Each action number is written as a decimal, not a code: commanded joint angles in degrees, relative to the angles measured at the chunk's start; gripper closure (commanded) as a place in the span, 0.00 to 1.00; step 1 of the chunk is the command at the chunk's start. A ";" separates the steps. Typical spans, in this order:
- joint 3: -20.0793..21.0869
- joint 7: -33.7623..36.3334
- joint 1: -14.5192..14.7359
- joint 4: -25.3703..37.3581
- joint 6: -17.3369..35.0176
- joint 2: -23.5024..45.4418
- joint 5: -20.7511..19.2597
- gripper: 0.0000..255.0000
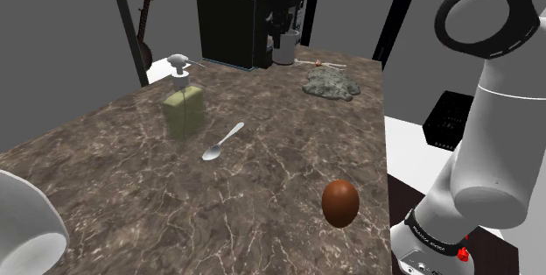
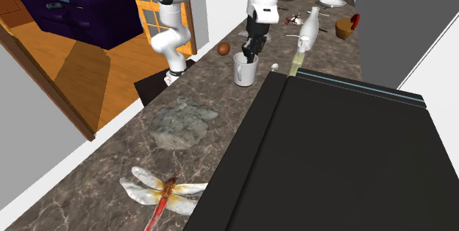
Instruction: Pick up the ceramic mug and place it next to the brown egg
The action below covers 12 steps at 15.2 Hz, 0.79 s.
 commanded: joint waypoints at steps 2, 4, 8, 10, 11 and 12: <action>0.97 2.81 1.80 -9.23 2.14 -6.94 -0.47 1.00; 1.81 4.75 2.87 -13.91 2.83 -10.80 -0.62 1.00; 3.74 8.72 4.86 -21.74 3.45 -17.77 -0.54 1.00; 4.83 10.75 5.81 -25.04 3.46 -20.93 -0.31 1.00; 5.40 11.78 6.28 -26.56 3.40 -22.44 -0.14 1.00; 6.00 12.81 6.73 -27.98 3.31 -23.90 0.06 1.00</action>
